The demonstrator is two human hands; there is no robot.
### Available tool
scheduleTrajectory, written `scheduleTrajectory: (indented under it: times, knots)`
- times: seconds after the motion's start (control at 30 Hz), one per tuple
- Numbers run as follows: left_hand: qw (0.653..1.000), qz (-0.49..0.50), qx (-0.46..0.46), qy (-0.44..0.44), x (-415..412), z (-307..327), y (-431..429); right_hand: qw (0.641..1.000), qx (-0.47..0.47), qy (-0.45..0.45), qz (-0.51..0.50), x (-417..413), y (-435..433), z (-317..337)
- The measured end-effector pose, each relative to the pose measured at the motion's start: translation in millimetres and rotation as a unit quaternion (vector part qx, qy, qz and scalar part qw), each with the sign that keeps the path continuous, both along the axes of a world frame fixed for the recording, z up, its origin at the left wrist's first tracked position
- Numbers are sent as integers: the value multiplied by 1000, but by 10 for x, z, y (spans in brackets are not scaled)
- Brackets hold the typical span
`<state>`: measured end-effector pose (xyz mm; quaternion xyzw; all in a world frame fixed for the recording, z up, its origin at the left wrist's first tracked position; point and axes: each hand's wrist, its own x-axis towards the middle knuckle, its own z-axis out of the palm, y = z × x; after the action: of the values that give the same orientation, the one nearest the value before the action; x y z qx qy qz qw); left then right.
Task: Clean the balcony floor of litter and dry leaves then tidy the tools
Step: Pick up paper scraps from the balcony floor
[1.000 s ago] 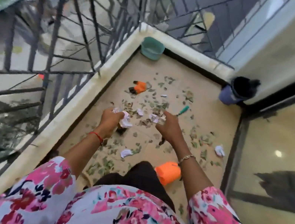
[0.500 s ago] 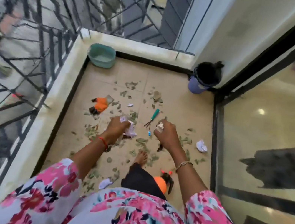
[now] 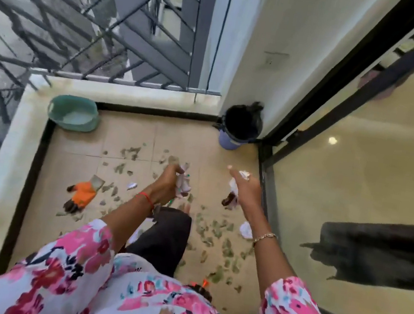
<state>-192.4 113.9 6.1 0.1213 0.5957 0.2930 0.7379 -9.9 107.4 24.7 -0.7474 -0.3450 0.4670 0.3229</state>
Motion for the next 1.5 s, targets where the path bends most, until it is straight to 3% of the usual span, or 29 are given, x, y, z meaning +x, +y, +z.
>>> scheduleTrajectory:
  times: [0.1, 0.17, 0.23, 0.37, 0.57, 0.73, 0.9, 1.0, 1.1, 1.23, 1.4, 1.5]
  knots:
    - [1000, 0, 14, -28, 288, -70, 573, 984, -17, 147, -102, 261, 606, -84]
    - [998, -30, 32, -38, 501, -130, 993, 954, -8, 253, -162, 460, 1034, -159]
    - [996, -61, 48, -34, 699, -170, 1412, 933, -12, 287, -214, 643, 1458, -216]
    - [990, -110, 92, -4, 1071, -334, 2211, 966, -11, 169, -195, 944, 2237, -412]
    - [990, -100, 89, 33, 1589, -603, 3182, 976, -3, 106, -190, 1382, 3174, -783]
    - [991, -96, 73, 63, 1997, -1314, 3866, 985, -13, 36, -171, 1606, 3838, -1452]
    - [990, -82, 49, 103, 2364, -2252, 4432, 996, -33, -49, -74, 1737, 4388, -2246]
    - [987, -90, 41, 125, 2452, -2934, 4701, 998, -29, -60, -21, 1718, 4642, -2803]
    - [988, -100, 34, 116, 2469, -3172, 4849, 997, -53, -50, 21, 1695, 4776, -3208]
    - [990, -110, 18, 82, 2462, -3197, 4923, 995, -93, -28, 34, 1769, 4824, -3399]
    - [988, -69, -11, 137, 2315, -3181, 4818, 991, -134, -14, 20, 1760, 4811, -3348]
    - [985, -51, -20, 165, 2164, -3085, 4676, 980, -169, -52, 92, 1665, 4801, -3256]
